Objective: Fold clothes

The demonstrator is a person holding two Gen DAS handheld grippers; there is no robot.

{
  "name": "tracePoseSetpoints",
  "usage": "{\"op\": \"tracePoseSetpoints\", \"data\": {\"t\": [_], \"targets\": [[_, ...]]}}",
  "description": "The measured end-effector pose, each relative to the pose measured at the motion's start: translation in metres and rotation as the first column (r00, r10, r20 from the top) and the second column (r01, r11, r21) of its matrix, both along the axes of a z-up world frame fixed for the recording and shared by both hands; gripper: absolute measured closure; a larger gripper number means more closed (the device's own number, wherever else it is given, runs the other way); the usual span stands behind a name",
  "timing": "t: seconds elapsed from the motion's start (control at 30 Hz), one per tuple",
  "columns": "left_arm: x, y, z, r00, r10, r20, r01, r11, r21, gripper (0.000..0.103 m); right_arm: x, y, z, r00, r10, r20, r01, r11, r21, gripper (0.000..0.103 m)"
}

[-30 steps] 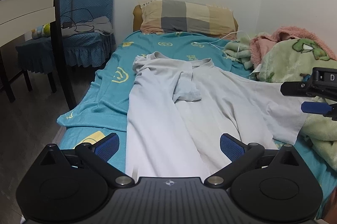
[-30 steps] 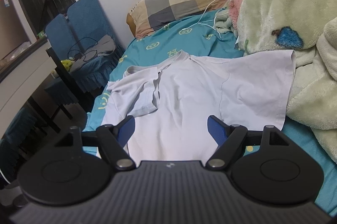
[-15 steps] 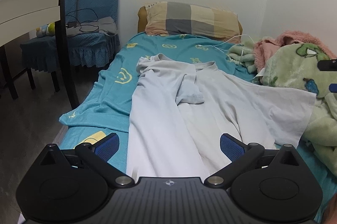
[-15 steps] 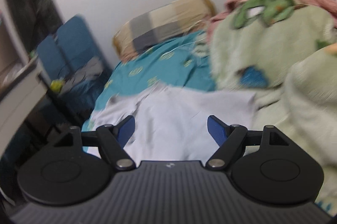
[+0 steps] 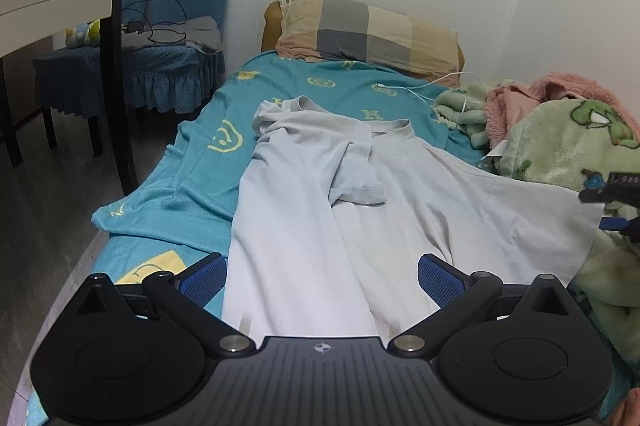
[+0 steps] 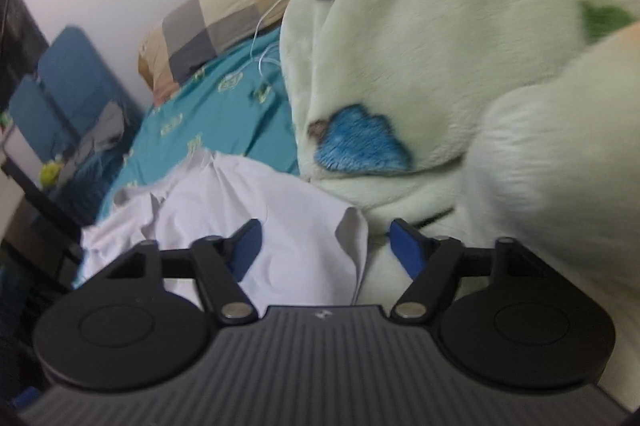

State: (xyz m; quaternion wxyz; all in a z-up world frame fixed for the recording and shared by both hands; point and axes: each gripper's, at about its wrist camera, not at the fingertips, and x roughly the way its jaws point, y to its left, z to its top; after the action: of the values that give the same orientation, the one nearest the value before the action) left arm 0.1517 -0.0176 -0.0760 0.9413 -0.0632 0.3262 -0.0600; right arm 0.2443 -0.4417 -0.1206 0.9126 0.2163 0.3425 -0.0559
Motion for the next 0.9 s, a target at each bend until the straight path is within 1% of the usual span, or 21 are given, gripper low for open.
{"op": "tracePoseSetpoints", "data": {"t": [0.03, 0.1, 0.13, 0.2, 0.27, 0.37, 0.43, 0.53, 0.6, 0.67, 0.8, 0.9], "targets": [[0.001, 0.001, -0.001, 1.0, 0.003, -0.004, -0.003, 1.0, -0.007, 0.0, 0.005, 0.004, -0.005, 1.0, 0.007, -0.016, -0.007, 1.0, -0.027, 0.072], [0.001, 0.002, 0.001, 1.0, 0.011, -0.004, -0.011, 1.0, -0.019, 0.0, 0.011, 0.013, -0.009, 0.999, 0.031, -0.035, -0.034, 0.997, -0.062, 0.095], [0.002, 0.003, 0.002, 1.0, 0.014, -0.004, -0.015, 1.0, -0.025, 0.0, 0.011, 0.018, -0.005, 0.999, 0.039, -0.026, -0.041, 0.997, -0.07, 0.098], [0.0, 0.006, 0.006, 1.0, 0.023, 0.007, -0.023, 0.999, -0.031, 0.0, 0.011, 0.03, 0.013, 0.998, 0.055, 0.016, -0.054, 0.996, -0.075, 0.098], [-0.001, 0.008, 0.01, 0.999, 0.03, 0.022, -0.029, 0.999, -0.033, 0.0, 0.015, 0.046, 0.041, 0.993, 0.079, 0.083, -0.073, 0.995, -0.07, 0.098], [-0.002, 0.015, 0.015, 0.999, 0.036, 0.039, -0.035, 0.999, -0.039, 0.0, 0.034, 0.079, 0.087, 0.977, 0.145, 0.157, -0.139, 0.989, -0.054, 0.098], [-0.001, 0.021, 0.019, 0.998, 0.049, 0.049, -0.046, 0.998, -0.048, 0.0, 0.055, 0.106, 0.114, 0.965, 0.192, 0.177, -0.188, 0.981, -0.041, 0.098], [0.003, 0.033, 0.024, 0.995, 0.078, 0.061, -0.074, 0.995, -0.063, 0.0, 0.09, 0.157, 0.138, 0.954, 0.255, 0.156, -0.248, 0.967, -0.06, 0.098], [0.006, 0.043, 0.025, 0.993, 0.101, 0.064, -0.097, 0.993, -0.063, 0.0, 0.118, 0.193, 0.139, 0.949, 0.289, 0.125, -0.281, 0.956, -0.079, 0.098], [0.008, 0.053, 0.026, 0.99, 0.124, 0.066, -0.12, 0.991, -0.061, 0.0, 0.145, 0.226, 0.125, 0.946, 0.314, 0.082, -0.307, 0.948, -0.087, 0.098], [0.013, 0.071, 0.021, 0.985, 0.161, 0.062, -0.159, 0.987, -0.035, 0.0, 0.186, 0.278, 0.072, 0.934, 0.356, -0.027, -0.357, 0.932, -0.057, 0.098], [0.02, 0.081, 0.012, 0.983, 0.181, 0.026, -0.18, 0.983, -0.027, 0.0, 0.2, 0.304, 0.032, 0.92, 0.386, -0.071, -0.39, 0.918, -0.072, 0.097]]}}
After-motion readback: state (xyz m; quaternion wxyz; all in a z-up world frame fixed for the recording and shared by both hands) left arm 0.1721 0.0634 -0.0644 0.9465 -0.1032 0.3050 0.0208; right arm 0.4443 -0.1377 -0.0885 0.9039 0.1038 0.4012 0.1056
